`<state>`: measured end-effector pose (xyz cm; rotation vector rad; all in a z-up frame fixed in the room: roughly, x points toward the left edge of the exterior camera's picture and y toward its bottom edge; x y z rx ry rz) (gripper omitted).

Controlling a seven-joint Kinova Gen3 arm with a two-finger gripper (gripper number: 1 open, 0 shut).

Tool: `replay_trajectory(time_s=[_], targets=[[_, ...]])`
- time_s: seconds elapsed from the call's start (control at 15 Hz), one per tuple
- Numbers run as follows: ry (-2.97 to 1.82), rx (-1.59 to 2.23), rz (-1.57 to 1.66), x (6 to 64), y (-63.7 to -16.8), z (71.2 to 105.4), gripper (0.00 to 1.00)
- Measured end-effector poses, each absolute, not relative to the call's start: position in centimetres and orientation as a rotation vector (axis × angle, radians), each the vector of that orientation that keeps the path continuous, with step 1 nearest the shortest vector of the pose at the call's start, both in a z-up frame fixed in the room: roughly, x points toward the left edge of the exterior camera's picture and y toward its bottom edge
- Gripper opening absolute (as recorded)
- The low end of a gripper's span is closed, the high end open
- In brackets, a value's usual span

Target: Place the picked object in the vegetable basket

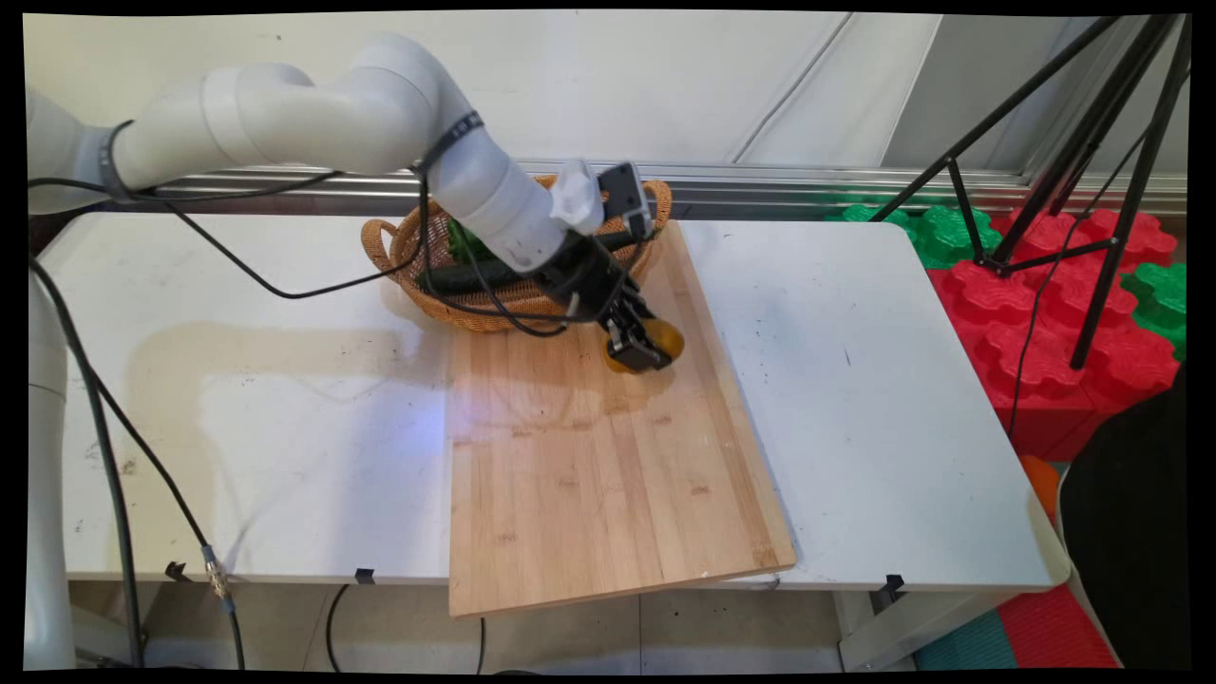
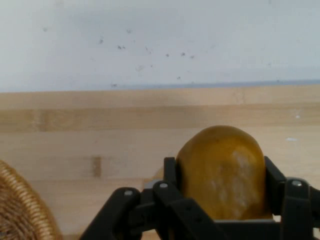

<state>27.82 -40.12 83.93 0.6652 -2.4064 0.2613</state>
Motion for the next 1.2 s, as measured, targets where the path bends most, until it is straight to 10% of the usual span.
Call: replay_trajectory(time_s=[1.2], targets=[[-2.18, 0.793, 0.394, 41.8, -36.3, 94.0, 0.0]])
